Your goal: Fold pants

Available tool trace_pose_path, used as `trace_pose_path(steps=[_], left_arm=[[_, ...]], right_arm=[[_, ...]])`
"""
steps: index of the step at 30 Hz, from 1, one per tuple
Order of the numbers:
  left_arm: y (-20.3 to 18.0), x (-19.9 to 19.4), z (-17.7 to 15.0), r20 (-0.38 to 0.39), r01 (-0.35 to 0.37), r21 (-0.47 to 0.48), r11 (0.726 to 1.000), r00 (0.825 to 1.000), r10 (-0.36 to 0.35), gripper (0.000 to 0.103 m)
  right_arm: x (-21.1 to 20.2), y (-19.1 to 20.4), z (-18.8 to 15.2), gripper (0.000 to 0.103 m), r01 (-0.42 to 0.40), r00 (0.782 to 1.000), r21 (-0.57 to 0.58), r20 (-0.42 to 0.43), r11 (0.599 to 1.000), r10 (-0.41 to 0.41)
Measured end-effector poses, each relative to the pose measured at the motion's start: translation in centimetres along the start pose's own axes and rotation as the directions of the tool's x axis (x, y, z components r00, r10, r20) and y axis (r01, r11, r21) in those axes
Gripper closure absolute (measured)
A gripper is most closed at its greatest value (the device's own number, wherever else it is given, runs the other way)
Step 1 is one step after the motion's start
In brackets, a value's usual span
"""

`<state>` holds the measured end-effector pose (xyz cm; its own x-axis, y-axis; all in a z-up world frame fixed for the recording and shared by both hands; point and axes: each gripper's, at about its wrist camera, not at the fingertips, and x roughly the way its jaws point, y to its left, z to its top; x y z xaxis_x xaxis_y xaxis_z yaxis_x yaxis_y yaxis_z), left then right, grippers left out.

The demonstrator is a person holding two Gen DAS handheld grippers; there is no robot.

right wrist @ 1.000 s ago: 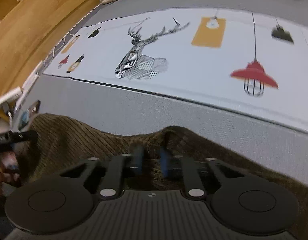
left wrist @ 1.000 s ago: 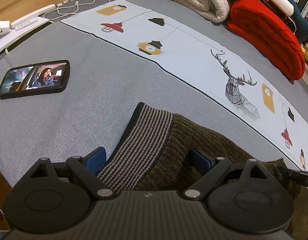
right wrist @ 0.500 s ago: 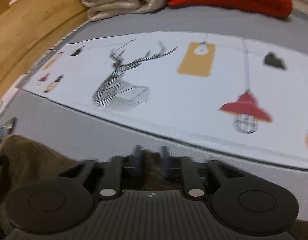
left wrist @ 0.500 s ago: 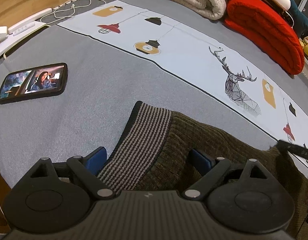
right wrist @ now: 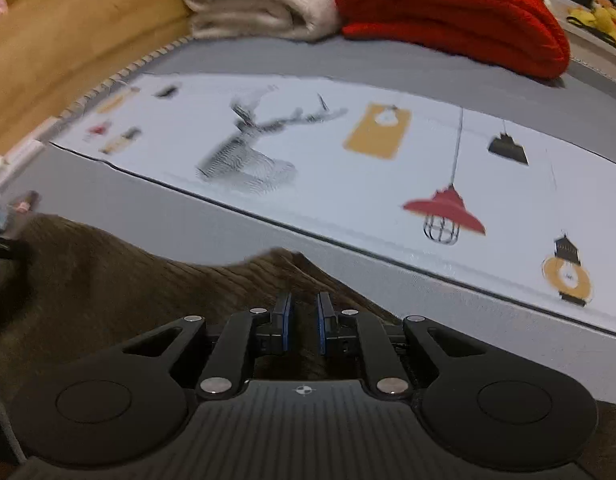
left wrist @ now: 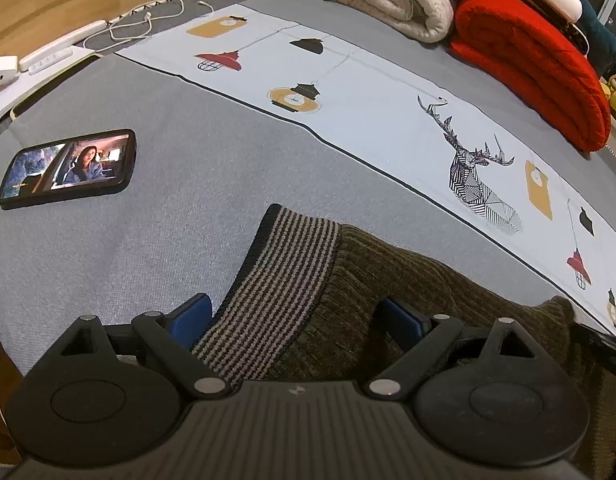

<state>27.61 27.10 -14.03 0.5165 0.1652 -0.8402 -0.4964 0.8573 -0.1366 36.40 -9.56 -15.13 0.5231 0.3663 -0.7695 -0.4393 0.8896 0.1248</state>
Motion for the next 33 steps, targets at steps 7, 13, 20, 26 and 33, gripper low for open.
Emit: trace_pose_path(steps=[7, 13, 20, 26, 33], left_arm=[[0.6, -0.1, 0.1, -0.009, 0.010, -0.011, 1.000, 1.000, -0.010, 0.009], [0.9, -0.9, 0.2, 0.026, -0.016, -0.021, 1.000, 1.000, 0.017, 0.009], [-0.9, -3.0, -0.3, 0.125, -0.053, 0.067, 0.996, 0.991, 0.044, 0.009], [-3.0, -6.3, -2.3, 0.223, 0.024, 0.161, 0.987, 0.973, -0.060, 0.001], [-6.5, -6.6, -5.4, 0.153, 0.110, 0.298, 0.948, 0.975, -0.161, 0.000]], right_arm=[[1.2, -2.9, 1.3, 0.092, -0.003, 1.000, 0.205, 0.001, 0.979, 0.003], [-4.7, -2.8, -1.2, 0.080, -0.039, 0.999, 0.179, 0.000, 0.983, 0.040], [-7.5, 2.6, -8.5, 0.064, -0.006, 0.990, -0.069, -0.142, 0.998, -0.004], [-10.6, 0.6, -11.6, 0.058, 0.061, 0.987, -0.051, -0.148, 0.997, -0.068], [-14.9, -6.0, -15.9, 0.055, 0.218, 0.969, 0.070, -0.137, 0.973, -0.207]])
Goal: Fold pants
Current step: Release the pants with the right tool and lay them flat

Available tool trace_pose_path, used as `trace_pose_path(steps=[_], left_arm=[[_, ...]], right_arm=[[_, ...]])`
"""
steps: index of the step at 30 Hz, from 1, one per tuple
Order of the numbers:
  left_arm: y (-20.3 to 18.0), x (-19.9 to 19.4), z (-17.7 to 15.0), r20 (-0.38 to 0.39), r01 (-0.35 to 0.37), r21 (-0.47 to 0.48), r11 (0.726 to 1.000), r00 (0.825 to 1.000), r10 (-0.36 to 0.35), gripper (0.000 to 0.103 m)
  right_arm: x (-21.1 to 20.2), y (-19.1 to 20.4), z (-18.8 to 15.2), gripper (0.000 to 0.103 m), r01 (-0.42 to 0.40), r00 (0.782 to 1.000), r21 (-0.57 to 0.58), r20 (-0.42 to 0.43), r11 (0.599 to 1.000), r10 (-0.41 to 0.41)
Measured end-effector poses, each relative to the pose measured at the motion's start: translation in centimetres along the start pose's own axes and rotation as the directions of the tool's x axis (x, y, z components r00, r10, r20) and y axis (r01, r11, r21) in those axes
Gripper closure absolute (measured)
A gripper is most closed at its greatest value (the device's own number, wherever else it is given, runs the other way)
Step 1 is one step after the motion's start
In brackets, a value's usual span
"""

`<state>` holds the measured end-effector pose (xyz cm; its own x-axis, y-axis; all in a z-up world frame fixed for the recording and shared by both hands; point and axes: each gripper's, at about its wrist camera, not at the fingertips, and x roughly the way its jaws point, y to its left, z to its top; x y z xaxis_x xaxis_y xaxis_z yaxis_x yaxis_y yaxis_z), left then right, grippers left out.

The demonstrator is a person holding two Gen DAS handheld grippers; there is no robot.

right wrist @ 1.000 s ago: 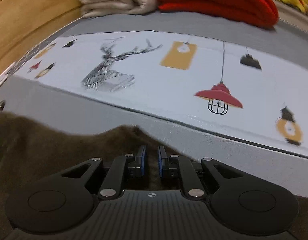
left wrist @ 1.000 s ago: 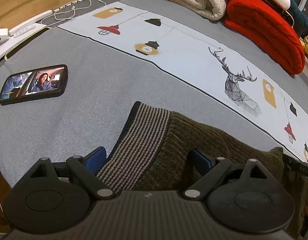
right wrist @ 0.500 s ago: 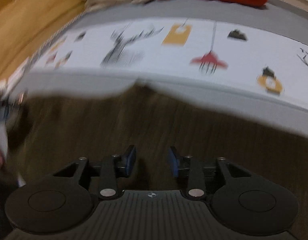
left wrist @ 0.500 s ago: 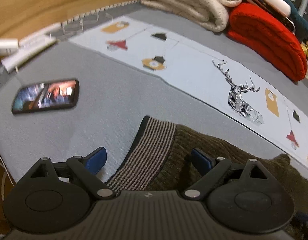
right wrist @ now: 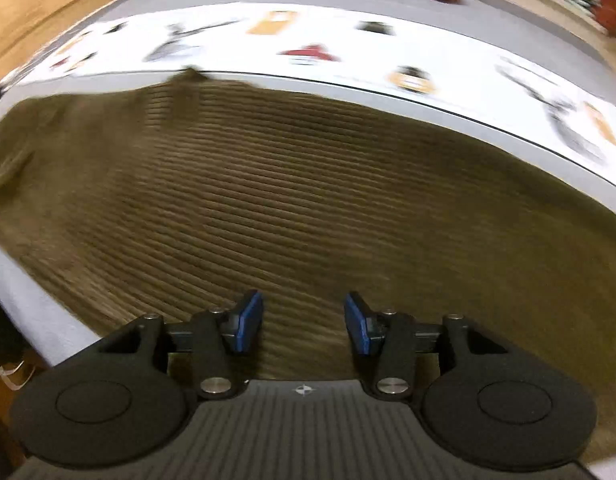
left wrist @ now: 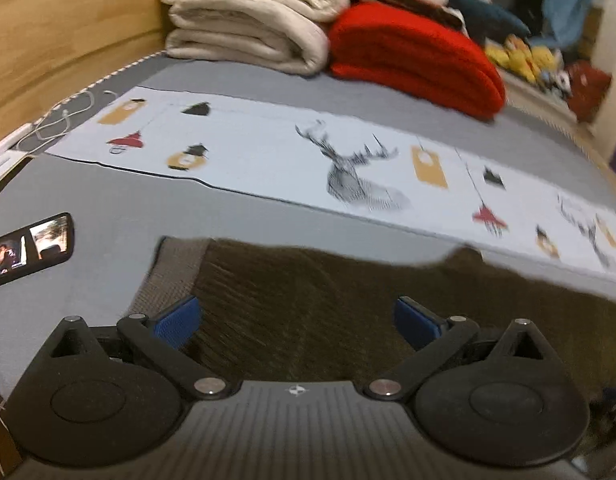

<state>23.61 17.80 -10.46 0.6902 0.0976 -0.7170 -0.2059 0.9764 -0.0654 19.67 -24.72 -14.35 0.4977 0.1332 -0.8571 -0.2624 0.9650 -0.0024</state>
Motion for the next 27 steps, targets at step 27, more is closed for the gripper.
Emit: trace_pose_path(steps=[27], left_arm=[[-2.4, 2.4, -4.3, -0.119, -0.152, 0.032, 0.988, 0.981, 0.154, 0.000]], right_arm=[[-8.7, -26.0, -15.7, 0.032, 0.186, 0.896, 0.887, 0.024, 0.423, -0.444]])
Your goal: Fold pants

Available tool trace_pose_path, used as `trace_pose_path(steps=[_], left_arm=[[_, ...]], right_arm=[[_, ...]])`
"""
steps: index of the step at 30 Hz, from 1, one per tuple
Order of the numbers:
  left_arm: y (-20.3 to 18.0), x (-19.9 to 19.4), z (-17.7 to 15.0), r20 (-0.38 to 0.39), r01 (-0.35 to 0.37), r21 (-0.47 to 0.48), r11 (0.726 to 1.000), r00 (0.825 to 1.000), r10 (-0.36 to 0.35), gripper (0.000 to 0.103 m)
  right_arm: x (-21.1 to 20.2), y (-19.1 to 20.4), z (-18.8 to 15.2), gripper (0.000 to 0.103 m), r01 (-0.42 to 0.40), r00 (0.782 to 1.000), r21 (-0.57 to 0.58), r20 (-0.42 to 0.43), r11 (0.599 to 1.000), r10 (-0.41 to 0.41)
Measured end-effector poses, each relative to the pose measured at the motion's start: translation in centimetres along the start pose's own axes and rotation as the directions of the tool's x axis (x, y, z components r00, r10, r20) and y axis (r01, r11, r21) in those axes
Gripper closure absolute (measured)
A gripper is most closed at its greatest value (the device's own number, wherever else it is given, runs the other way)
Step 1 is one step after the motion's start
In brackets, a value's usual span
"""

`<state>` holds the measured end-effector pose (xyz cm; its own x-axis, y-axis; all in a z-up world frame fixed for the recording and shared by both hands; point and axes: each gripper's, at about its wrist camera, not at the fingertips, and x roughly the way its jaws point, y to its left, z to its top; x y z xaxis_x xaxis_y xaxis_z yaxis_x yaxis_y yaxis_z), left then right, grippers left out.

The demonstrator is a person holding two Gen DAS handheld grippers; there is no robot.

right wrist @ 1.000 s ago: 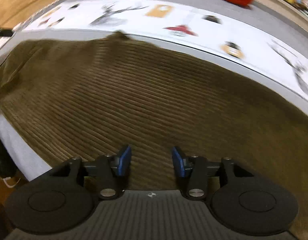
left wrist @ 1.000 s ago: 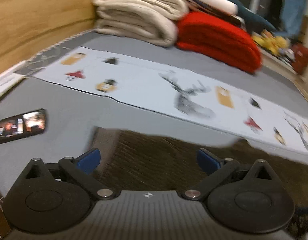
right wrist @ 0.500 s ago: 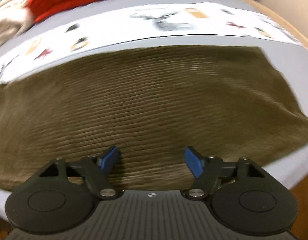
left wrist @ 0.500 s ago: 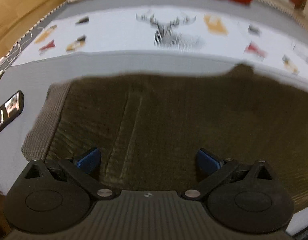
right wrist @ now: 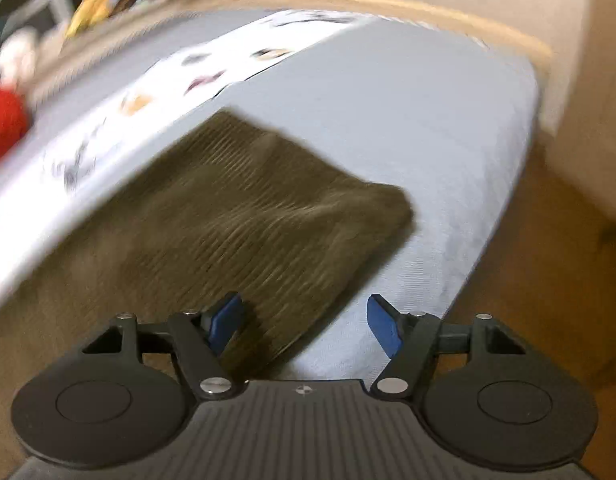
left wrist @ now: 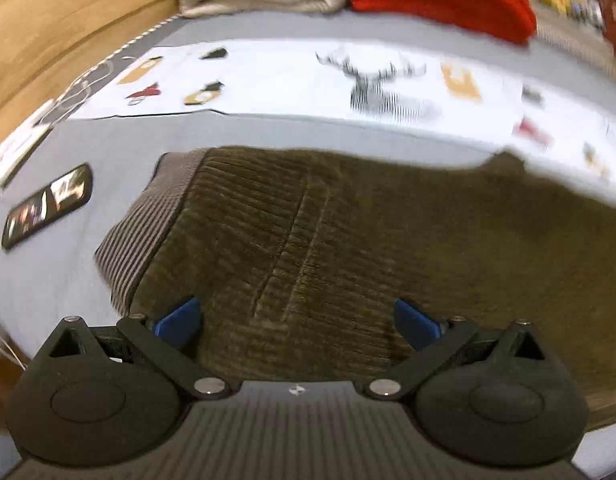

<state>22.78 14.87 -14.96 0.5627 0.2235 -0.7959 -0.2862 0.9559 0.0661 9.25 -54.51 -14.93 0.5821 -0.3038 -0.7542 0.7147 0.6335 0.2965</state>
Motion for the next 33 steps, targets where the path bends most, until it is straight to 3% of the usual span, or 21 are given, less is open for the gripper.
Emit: trace_pose_path(steps=[4, 9, 13, 19, 23, 30, 32, 33], left_arm=[[-0.8, -3.1, -1.1, 0.064, 0.055, -0.072, 0.996, 0.997, -0.051, 0.000], [-4.0, -5.1, -2.5, 0.091, 0.082, -0.046, 0.996, 0.993, -0.078, 0.000], [-6.5, -4.8, -2.9, 0.047, 0.099, -0.013, 0.995, 0.994, -0.098, 0.000], [-7.9, -5.5, -3.0, 0.066, 0.081, 0.024, 0.996, 0.994, -0.082, 0.000], [-8.7, -4.8, -3.1, 0.039, 0.064, 0.033, 0.997, 0.997, -0.065, 0.000], [-8.0, -3.9, -2.4, 0.006, 0.049, -0.035, 0.998, 0.999, -0.048, 0.000], [-7.5, -3.9, -2.2, 0.009, 0.037, -0.046, 0.998, 0.999, -0.036, 0.000], [-7.2, -3.9, -2.1, 0.009, 0.032, -0.050, 0.998, 0.999, -0.031, 0.000]], right_arm=[[-0.7, -4.1, 1.2, 0.028, -0.114, 0.991, 0.157, 0.085, 0.981, 0.102], [0.0, -8.7, 1.0, 0.028, -0.240, 0.971, 0.351, 0.107, 0.905, 0.215], [0.7, -8.9, 1.0, 0.027, -0.280, 0.960, 0.326, 0.120, 0.903, 0.254], [3.0, -8.7, 2.3, 0.028, -0.253, 0.967, 0.313, 0.081, 0.915, 0.240], [3.3, -8.5, 2.5, 0.027, -0.283, 0.959, 0.279, 0.092, 0.918, 0.268], [5.0, -8.0, 3.0, 0.026, -0.382, 0.923, 0.299, 0.090, 0.874, 0.373], [5.3, -7.9, 3.2, 0.039, -0.371, 0.929, 0.301, 0.098, 0.879, 0.358], [5.5, -7.7, 3.2, 0.073, -0.333, 0.943, 0.299, 0.081, 0.894, 0.323]])
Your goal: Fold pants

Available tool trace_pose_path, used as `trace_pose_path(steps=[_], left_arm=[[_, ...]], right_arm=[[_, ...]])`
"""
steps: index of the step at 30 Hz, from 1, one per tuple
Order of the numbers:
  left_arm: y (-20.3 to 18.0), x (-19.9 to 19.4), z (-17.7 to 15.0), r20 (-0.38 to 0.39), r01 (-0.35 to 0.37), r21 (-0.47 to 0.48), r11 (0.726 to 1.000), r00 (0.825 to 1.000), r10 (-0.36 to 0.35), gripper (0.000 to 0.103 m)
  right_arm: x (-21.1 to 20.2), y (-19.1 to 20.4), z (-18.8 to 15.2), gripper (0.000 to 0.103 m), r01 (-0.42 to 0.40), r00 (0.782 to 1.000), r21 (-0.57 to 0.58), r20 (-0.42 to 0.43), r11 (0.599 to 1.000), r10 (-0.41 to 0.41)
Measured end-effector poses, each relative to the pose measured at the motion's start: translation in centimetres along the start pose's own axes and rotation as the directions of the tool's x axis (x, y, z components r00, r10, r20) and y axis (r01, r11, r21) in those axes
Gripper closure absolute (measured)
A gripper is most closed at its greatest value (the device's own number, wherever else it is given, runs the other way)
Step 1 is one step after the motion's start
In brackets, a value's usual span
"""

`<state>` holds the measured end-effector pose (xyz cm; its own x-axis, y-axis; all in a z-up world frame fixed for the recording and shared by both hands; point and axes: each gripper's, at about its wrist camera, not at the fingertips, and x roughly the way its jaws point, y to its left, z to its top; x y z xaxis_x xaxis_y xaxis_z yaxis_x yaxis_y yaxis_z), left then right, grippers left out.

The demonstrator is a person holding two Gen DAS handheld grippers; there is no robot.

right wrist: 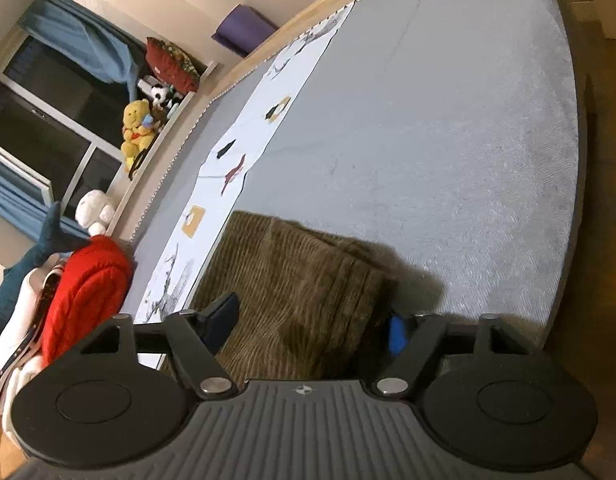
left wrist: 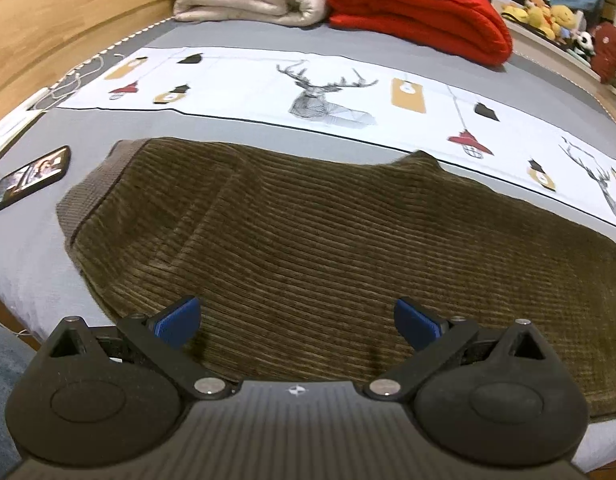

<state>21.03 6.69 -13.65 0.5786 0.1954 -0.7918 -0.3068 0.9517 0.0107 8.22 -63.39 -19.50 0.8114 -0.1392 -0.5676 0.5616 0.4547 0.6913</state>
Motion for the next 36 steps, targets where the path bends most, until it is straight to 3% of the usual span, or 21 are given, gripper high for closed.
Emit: trace_pose_path(steps=[1, 7, 10, 12, 15, 17, 19, 21, 24, 26, 29, 31, 32, 36], left_arm=[[0.3, 0.0, 0.1, -0.001, -0.004, -0.004, 1.000, 1.000, 0.004, 0.000], [2.0, 0.7, 0.6, -0.024, -0.017, -0.049, 0.999, 1.000, 0.016, 0.000], [3.0, 0.7, 0.8, -0.020, -0.020, -0.062, 0.998, 1.000, 0.018, 0.000], [3.8, 0.5, 1.1, -0.018, -0.019, -0.067, 0.998, 1.000, 0.018, 0.000], [5.2, 0.3, 1.6, -0.008, -0.024, -0.078, 0.997, 1.000, 0.024, 0.000], [6.3, 0.2, 2.1, -0.003, -0.032, -0.099, 0.995, 1.000, 0.031, 0.000], [7.4, 0.2, 2.6, 0.000, -0.034, -0.122, 0.992, 0.999, 0.035, 0.000], [8.5, 0.2, 2.9, 0.011, -0.040, -0.141, 0.989, 0.999, 0.042, 0.000], [9.6, 0.3, 2.9, 0.032, -0.046, -0.146, 0.988, 0.998, 0.051, 0.000], [10.1, 0.8, 2.7, 0.040, -0.046, -0.145, 0.988, 0.998, 0.052, 0.000], [10.4, 2.1, 2.5, 0.032, -0.025, -0.151, 0.988, 0.999, 0.031, 0.000], [10.5, 3.0, 2.3, 0.019, -0.016, -0.156, 0.988, 1.000, 0.019, 0.000], [10.5, 3.3, 2.4, 0.013, -0.012, -0.158, 0.987, 1.000, 0.014, 0.000], [10.2, 3.5, 3.0, 0.029, 0.014, -0.162, 0.987, 1.000, -0.010, 0.000]], right_arm=[[0.4, 0.0, -0.1, 0.078, 0.022, 1.000, -0.005, -0.015, 1.000, -0.022], [0.2, 3.4, -0.9, 0.080, 0.153, 0.988, -0.161, 0.040, 0.975, -0.149], [0.3, 6.5, -1.5, 0.080, 0.265, 0.964, -0.256, 0.095, 0.929, -0.249], [0.0, 9.2, -2.4, 0.080, 0.297, 0.953, -0.341, 0.162, 0.892, -0.255], [-0.3, 14.6, -5.0, 0.081, 0.249, 0.964, -0.487, 0.208, 0.837, -0.166], [-0.8, 18.6, -7.6, 0.082, 0.161, 0.981, -0.579, 0.179, 0.799, -0.068], [-1.6, 23.0, -11.4, 0.082, 0.035, 0.994, -0.665, 0.098, 0.746, 0.041], [-2.8, 27.0, -16.3, 0.082, -0.111, 0.987, -0.739, -0.005, 0.665, 0.159], [-4.9, 30.6, -25.2, 0.082, -0.290, 0.944, -0.839, -0.170, 0.460, 0.284], [-5.0, 30.8, -31.5, 0.082, -0.401, 0.908, -0.861, -0.329, 0.314, 0.259], [-3.5, 28.3, -40.0, 0.082, -0.482, 0.876, -0.870, -0.477, 0.108, 0.065], [-4.2, 26.6, -42.1, 0.081, -0.413, 0.906, -0.911, -0.407, 0.025, 0.116], [-4.4, 26.6, -42.3, 0.081, -0.402, 0.909, -0.916, -0.398, 0.011, 0.121], [-3.8, 28.0, -40.0, 0.081, -0.461, 0.888, -0.873, -0.451, 0.161, 0.095]])
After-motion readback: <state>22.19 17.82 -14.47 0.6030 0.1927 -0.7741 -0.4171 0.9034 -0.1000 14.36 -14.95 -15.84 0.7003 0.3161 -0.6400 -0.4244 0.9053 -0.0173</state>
